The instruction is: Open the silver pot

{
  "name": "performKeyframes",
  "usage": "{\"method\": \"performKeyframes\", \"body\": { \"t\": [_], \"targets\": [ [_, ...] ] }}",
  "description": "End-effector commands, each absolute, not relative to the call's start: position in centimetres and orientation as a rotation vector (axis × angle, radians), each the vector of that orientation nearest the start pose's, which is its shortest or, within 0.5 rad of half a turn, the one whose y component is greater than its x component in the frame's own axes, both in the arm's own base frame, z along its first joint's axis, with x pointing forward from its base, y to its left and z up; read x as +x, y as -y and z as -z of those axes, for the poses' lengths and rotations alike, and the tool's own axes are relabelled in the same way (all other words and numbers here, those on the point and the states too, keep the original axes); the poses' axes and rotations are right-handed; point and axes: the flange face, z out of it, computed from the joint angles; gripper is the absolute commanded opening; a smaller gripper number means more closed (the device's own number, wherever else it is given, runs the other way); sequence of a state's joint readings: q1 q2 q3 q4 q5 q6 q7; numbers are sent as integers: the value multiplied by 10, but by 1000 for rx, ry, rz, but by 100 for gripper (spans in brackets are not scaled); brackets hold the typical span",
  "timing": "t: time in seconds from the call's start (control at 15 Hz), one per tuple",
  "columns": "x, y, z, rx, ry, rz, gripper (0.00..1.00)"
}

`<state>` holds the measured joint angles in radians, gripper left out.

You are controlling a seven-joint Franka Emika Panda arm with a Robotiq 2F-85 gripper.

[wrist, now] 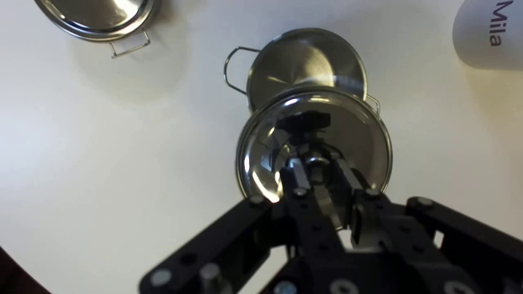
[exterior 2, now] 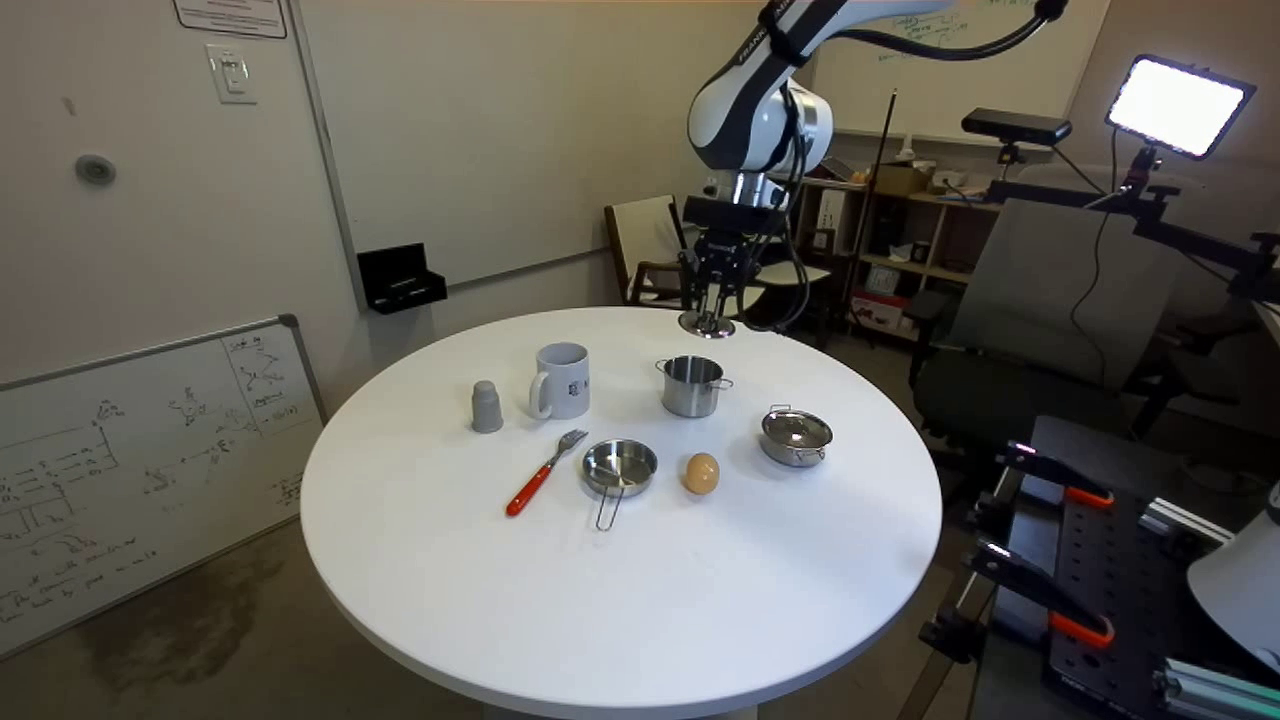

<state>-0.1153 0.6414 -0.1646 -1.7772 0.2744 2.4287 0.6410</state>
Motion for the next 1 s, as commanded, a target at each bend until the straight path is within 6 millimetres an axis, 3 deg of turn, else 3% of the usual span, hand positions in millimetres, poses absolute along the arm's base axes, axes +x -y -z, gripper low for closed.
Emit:
{"method": "performKeyframes", "body": {
  "t": [0.0,0.2,0.47,0.67,0.93],
  "targets": [
    [620,190,-183,-2493,-1664,-40,5],
    [605,212,-146,-2391,-1748,-105,5],
    [582,242,-111,-2246,-1858,-164,5],
    [571,258,-103,-2174,-1895,-160,5],
    [568,263,-102,-2138,-1896,-138,5]
  ]
}}
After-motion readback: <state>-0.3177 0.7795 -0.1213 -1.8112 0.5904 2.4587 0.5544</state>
